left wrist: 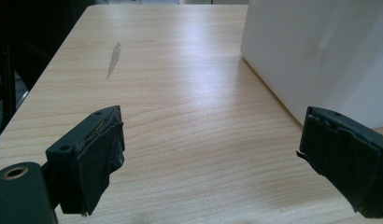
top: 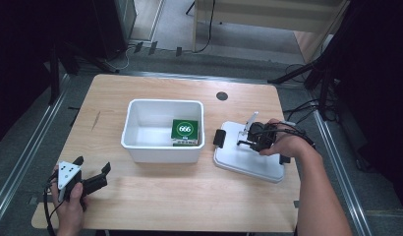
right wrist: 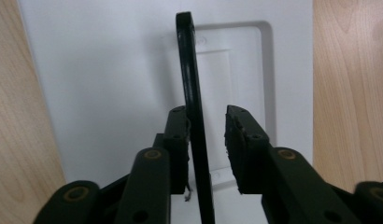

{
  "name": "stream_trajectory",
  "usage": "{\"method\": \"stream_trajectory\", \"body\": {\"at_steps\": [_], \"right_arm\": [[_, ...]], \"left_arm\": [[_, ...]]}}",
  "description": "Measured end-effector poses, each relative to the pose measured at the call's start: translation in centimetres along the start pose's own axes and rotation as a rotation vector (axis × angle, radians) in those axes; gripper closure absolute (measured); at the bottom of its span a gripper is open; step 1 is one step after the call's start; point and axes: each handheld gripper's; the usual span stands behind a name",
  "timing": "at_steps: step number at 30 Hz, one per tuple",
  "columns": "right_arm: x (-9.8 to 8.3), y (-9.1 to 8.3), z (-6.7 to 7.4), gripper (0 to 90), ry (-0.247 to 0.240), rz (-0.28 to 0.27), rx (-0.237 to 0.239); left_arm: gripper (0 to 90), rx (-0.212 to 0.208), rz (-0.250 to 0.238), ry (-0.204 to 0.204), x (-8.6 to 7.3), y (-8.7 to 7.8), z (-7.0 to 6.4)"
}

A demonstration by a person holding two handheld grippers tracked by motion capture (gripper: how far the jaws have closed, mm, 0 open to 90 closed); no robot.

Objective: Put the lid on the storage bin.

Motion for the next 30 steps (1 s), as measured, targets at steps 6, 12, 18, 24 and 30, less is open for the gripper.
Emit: {"method": "stream_trajectory", "body": {"at_steps": [6, 12, 18, 24, 30], "right_arm": [[0.0, 0.3, 0.0, 83.4, -0.029, -0.001, 0.000], [-0.3, -0.2, -0.2, 85.1, -0.046, -0.023, 0.013], [-0.7, -1.8, -0.6, 85.2, -0.066, -0.036, -0.002], [-0.8, -4.1, -0.8, 85.2, -0.076, -0.060, -0.031], [-0.9, -6.3, -1.1, 85.2, -0.092, -0.068, -0.057]], "left_arm": [[7.1, -0.001, -0.001, -0.001, 0.0, 0.0, 0.0], [7.1, -0.001, -0.001, -0.002, 0.0, 0.0, 0.0], [7.1, 0.001, 0.000, 0.000, 0.0, 0.0, 0.0], [7.1, 0.001, -0.001, -0.001, 0.0, 0.0, 0.0], [7.1, -0.001, -0.001, -0.001, 0.0, 0.0, 0.0]]}}
Point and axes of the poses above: each handheld gripper's, and its own axes: y roughly forward along the jaws, x roughly out of its top, z roughly to its left, and after that the axes turned 13 degrees about z, right-handed
